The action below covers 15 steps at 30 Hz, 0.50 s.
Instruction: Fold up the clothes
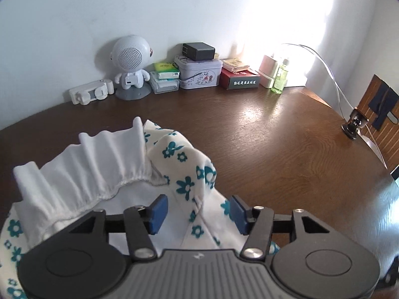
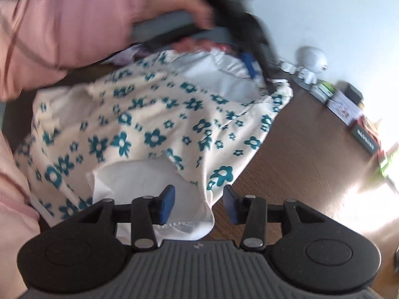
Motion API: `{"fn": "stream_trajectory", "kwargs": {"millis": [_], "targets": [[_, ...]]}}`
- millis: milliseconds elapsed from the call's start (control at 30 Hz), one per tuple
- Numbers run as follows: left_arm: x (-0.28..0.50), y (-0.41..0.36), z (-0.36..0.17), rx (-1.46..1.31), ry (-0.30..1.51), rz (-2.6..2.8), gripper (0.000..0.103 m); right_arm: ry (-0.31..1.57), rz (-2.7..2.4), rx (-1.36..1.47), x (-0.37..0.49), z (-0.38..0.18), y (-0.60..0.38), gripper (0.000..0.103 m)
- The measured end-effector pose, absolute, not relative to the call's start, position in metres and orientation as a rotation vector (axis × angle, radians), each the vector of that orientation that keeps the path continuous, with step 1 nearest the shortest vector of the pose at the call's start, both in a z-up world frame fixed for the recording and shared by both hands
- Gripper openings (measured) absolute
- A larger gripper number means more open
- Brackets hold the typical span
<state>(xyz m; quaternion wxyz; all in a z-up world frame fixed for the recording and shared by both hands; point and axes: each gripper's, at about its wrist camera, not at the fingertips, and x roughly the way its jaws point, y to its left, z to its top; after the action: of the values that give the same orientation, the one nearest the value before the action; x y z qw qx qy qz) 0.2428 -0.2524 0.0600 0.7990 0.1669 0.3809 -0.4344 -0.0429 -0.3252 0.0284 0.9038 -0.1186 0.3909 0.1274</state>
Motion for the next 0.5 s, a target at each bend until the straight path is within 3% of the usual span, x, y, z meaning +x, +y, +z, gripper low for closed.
{"fn": "stream_trajectory", "kwargs": {"millis": [267, 300, 433, 500], "targets": [[0.141, -0.139, 0.063, 0.535, 0.679, -0.881, 0.061, 0.758, 0.266, -0.05, -0.058, 0.026, -0.332, 0.041], [0.129, -0.127, 0.06, 0.552, 0.667, -0.868, 0.058, 0.759, 0.276, -0.035, -0.06, 0.024, -0.329, 0.039], [0.095, -0.089, 0.041, 0.579, 0.706, -0.791, 0.02, 0.769, 0.339, -0.009, -0.064, 0.017, -0.307, 0.021], [0.087, -0.077, 0.032, 0.571, 0.724, -0.778, 0.016, 0.766, 0.363, -0.003, -0.066, 0.015, -0.296, 0.019]]}}
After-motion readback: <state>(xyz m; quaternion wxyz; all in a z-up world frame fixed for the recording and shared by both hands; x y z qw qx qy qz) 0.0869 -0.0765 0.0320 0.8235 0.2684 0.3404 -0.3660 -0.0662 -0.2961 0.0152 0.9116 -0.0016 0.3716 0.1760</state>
